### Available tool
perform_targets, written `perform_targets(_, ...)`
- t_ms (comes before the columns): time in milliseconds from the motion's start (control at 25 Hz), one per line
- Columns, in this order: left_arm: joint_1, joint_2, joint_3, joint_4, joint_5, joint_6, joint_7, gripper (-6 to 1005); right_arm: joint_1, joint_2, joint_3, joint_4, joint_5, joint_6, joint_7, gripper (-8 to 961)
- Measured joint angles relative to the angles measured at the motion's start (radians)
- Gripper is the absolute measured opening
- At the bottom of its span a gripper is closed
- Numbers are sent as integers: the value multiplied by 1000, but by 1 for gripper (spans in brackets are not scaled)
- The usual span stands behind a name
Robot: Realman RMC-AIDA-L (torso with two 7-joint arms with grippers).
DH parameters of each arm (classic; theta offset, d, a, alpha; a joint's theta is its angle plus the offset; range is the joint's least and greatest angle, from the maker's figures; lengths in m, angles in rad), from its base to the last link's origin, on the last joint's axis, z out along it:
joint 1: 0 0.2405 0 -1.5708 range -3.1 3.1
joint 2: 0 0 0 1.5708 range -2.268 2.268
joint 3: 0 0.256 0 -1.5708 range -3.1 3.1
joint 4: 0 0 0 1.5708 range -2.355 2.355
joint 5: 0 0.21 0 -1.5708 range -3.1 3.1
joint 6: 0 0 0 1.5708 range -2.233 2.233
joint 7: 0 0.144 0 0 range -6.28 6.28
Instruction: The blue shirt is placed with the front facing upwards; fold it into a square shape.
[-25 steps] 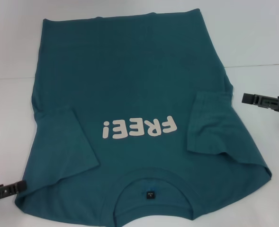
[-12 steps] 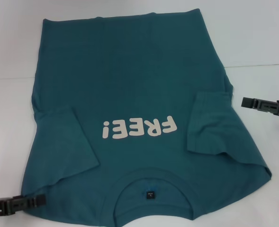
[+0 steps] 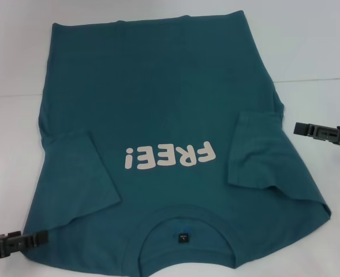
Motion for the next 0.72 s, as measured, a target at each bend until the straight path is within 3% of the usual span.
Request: perform_targets(720, 0, 0, 0, -42, 6, -56, 40, 910, -6, 4, 3, 3, 0, -3, 0, 939)
